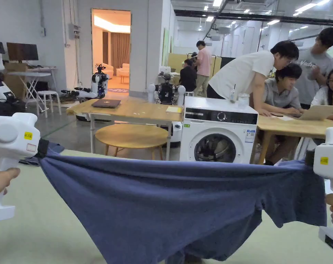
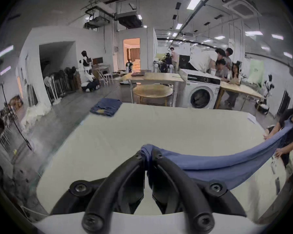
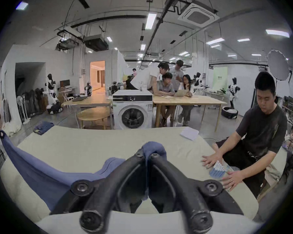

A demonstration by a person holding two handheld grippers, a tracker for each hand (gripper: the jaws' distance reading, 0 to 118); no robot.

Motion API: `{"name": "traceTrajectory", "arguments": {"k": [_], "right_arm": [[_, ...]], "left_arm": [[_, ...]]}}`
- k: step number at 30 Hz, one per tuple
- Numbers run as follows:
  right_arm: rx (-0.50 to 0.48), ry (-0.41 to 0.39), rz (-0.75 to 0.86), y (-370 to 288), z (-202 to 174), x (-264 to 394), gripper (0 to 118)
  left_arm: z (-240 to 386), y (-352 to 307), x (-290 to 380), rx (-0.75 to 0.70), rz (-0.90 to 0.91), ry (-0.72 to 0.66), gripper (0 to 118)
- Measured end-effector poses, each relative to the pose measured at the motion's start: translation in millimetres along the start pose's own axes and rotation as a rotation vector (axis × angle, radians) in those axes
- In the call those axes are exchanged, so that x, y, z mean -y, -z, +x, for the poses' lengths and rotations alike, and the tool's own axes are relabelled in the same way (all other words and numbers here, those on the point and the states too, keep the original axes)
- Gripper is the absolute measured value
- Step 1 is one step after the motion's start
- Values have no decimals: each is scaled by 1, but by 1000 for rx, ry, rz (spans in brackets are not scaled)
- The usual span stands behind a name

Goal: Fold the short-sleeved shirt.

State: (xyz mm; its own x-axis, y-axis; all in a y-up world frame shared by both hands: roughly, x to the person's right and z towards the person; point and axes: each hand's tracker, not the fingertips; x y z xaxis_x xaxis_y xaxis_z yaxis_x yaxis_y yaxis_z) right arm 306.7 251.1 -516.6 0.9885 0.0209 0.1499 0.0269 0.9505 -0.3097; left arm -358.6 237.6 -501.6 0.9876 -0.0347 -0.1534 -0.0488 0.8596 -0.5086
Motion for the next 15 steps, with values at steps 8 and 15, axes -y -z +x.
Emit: {"name": "traceTrajectory", "arguments": {"k": [8, 15], "right_arm": [[15, -2, 58, 17, -12, -47, 0], [25, -4, 86, 18, -7, -57, 0]], "left_arm": [[0, -4, -66, 41, 96, -35, 1], [2, -7, -79, 45, 138, -33, 1]]}}
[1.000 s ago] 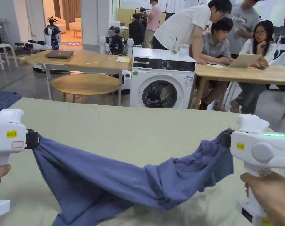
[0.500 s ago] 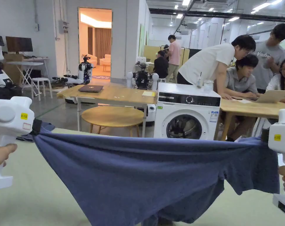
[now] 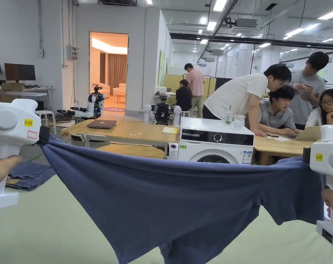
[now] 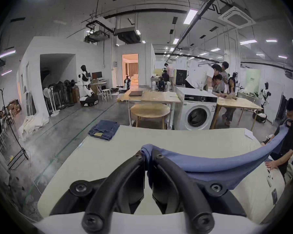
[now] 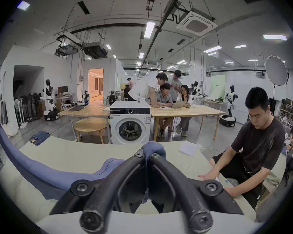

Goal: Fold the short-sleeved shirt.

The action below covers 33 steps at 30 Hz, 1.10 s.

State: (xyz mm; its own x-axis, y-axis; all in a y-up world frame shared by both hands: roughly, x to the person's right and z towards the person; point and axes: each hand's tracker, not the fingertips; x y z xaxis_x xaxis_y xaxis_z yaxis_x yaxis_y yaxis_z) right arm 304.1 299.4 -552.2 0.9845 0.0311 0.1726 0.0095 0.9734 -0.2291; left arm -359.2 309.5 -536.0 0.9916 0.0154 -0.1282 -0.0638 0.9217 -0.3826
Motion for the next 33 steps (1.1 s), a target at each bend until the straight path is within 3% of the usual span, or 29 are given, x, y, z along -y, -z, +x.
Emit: {"name": "traceTrajectory", "arguments": {"k": [6, 11, 26, 33], "right_arm": [[0, -25, -7, -16, -3, 41, 0], [7, -91, -61, -35, 1, 100, 0], [12, -113, -293, -119, 35, 284, 0], [45, -124, -346, -137, 34, 330, 0]], "left_arm": [[-3, 8, 51, 0, -28, 15, 1], [-5, -1, 123, 14, -88, 1, 1], [-3, -76, 339, -19, -281, 4, 1], [-4, -87, 388, -31, -345, -46, 1]]}}
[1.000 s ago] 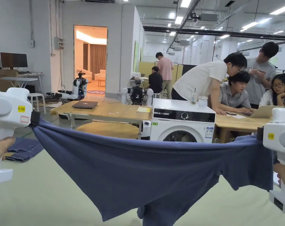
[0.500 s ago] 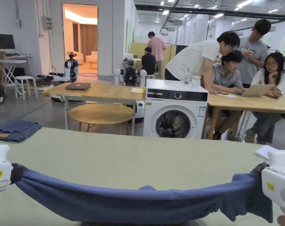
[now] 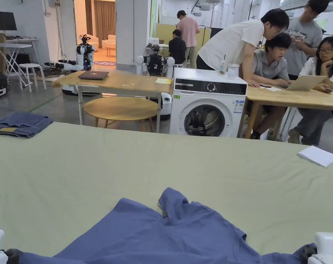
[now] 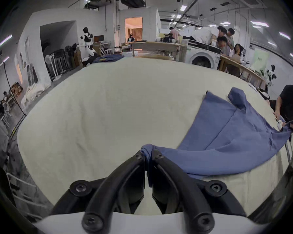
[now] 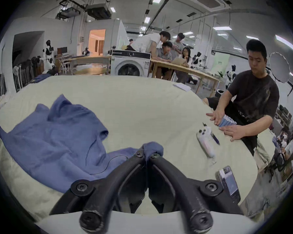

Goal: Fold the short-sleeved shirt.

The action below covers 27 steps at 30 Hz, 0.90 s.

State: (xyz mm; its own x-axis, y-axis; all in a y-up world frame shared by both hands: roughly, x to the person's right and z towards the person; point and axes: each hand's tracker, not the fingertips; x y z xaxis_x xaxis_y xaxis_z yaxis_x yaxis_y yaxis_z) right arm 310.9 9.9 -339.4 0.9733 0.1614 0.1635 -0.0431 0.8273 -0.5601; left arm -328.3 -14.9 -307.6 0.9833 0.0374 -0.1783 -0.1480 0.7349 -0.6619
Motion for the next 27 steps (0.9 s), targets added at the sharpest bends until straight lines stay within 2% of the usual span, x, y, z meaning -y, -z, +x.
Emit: {"name": "traceTrajectory", "arguments": {"k": [3, 5, 6, 9, 10, 12, 17, 21, 22, 24, 25, 26, 27], "right_arm": [[4, 9, 0, -2, -2, 8, 1], [10, 11, 12, -7, -5, 11, 6], [14, 11, 21, -10, -7, 12, 12], [19, 20, 64, -20, -14, 11, 43], [15, 25, 83, -25, -18, 10, 49], [16, 27, 124, -32, -28, 6, 49], [-80, 55, 223, -46, -65, -12, 50], [-139, 80, 281, -54, -104, -26, 48], [-144, 90, 294, -56, -113, -29, 42], [-168, 117, 328, -62, -129, -34, 15], [-173, 112, 341, -65, -136, -37, 9], [-174, 112, 352, -67, -143, -39, 5], [-175, 111, 359, -69, -148, -41, 1]], "left_arm": [[-2, 0, 7, -5, -9, -4, 1], [-1, -7, 9, -4, -15, 4, 3], [1, -12, 10, -8, -10, 12, 6], [4, -24, 11, -75, 19, 90, 25], [5, -29, 12, -82, 25, 94, 32], [8, -35, 9, -69, 42, 81, 37], [36, -42, 0, 25, 123, 51, 38], [72, -37, -11, 80, 220, 79, 38], [84, -40, -14, 91, 259, 87, 38], [105, -43, -21, 109, 320, 108, 37], [116, -47, -24, 107, 347, 112, 30], [127, -50, -27, 108, 381, 112, 17], [136, -52, -31, 119, 399, 123, 10]]}}
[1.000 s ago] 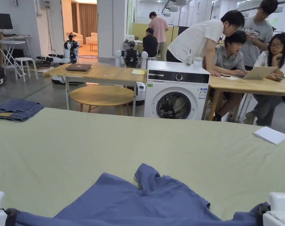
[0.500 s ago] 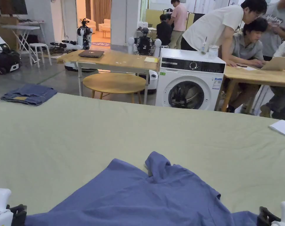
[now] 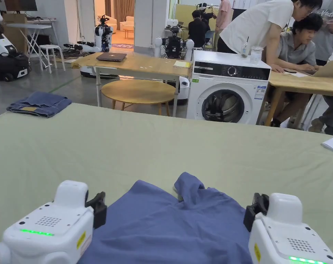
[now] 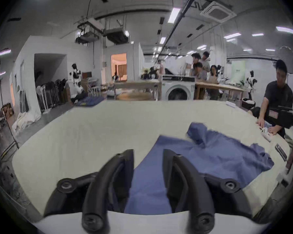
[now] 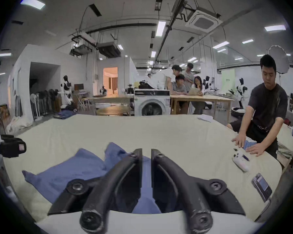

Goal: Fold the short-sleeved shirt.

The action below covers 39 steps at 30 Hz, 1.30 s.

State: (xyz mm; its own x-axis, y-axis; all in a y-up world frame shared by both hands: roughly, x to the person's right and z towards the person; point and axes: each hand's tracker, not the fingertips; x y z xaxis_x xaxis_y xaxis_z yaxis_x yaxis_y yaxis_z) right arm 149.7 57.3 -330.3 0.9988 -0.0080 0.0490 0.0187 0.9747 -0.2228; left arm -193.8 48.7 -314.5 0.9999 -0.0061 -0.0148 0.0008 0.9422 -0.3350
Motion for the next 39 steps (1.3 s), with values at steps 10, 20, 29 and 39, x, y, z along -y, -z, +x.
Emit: {"name": "traceTrajectory", "arguments": {"k": [10, 20, 29, 39], "right_arm": [[-53, -2, 23, 0, -19, -8, 0], [-100, -31, -71, 24, -22, 12, 0], [-139, -42, -164, 48, -30, 32, 0], [-163, -49, -226, 55, -37, 46, 0]], "left_arm": [[35, 11, -23, -14, 10, 5, 0], [-40, 21, 12, -2, -271, -104, 0], [-170, 32, 20, -77, -513, -329, 4], [-191, 53, 51, -116, -744, -463, 58]]}}
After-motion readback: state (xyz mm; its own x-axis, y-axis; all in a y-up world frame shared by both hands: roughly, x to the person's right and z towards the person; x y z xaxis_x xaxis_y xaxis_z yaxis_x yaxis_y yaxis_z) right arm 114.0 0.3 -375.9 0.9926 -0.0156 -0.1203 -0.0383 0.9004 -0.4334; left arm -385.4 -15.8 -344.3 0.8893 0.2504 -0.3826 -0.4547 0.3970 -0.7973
